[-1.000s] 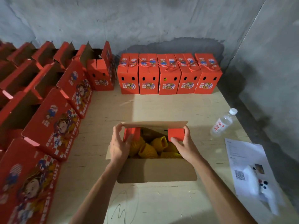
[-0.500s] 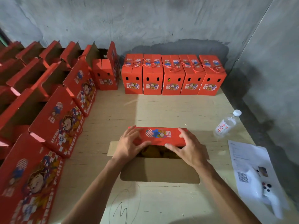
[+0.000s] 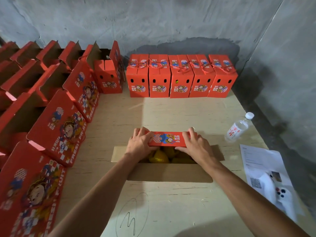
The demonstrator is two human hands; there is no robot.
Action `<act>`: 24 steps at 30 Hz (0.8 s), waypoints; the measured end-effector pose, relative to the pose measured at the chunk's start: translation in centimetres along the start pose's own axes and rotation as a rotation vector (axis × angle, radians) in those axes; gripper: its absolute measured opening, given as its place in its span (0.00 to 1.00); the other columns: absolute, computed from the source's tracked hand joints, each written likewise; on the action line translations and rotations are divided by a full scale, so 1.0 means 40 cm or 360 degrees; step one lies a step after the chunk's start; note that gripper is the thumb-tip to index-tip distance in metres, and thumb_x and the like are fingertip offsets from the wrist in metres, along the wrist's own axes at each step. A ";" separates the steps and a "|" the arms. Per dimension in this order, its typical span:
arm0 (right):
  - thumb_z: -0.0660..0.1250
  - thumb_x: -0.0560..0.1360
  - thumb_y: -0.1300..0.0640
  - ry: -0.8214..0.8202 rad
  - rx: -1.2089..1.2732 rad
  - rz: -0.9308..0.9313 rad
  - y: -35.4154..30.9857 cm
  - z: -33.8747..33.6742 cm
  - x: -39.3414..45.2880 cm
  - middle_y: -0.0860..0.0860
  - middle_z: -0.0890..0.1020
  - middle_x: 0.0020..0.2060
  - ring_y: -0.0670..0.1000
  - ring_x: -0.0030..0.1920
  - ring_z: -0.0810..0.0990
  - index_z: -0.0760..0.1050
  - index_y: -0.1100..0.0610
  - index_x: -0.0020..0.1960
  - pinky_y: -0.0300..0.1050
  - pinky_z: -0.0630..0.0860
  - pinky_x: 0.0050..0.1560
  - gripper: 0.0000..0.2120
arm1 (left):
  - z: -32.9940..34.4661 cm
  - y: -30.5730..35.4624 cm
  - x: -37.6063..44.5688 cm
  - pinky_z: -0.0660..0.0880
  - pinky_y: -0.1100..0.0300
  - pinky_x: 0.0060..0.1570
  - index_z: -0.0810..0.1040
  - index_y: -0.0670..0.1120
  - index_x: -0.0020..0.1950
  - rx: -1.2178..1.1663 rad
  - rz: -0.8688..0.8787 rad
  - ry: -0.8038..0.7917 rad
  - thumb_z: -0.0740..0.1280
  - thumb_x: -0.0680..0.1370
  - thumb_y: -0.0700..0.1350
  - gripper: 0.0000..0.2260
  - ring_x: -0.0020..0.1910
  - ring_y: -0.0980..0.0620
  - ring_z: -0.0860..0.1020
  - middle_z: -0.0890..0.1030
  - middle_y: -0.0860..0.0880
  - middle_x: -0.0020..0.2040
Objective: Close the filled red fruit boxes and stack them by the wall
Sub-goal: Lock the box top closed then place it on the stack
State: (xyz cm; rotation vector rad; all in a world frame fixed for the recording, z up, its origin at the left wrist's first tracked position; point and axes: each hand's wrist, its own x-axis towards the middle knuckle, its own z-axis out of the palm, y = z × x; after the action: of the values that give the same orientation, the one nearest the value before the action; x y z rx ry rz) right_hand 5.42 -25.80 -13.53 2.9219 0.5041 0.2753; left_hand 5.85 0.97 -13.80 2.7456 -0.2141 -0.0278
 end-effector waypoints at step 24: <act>0.40 0.84 0.35 -0.0343 0.0710 0.0145 -0.053 -0.015 -0.032 0.44 0.48 0.83 0.50 0.83 0.43 0.49 0.46 0.84 0.56 0.41 0.82 0.32 | 0.020 -0.007 -0.021 0.74 0.42 0.62 0.73 0.57 0.69 0.0059 0.0069 0.0059 0.69 0.73 0.67 0.27 0.68 0.47 0.65 0.70 0.52 0.67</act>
State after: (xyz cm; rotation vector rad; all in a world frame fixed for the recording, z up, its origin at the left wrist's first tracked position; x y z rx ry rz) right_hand 3.44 -24.21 -13.55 3.3540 0.4471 -0.1661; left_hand 5.02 1.07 -14.64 2.7749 -0.2661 0.0390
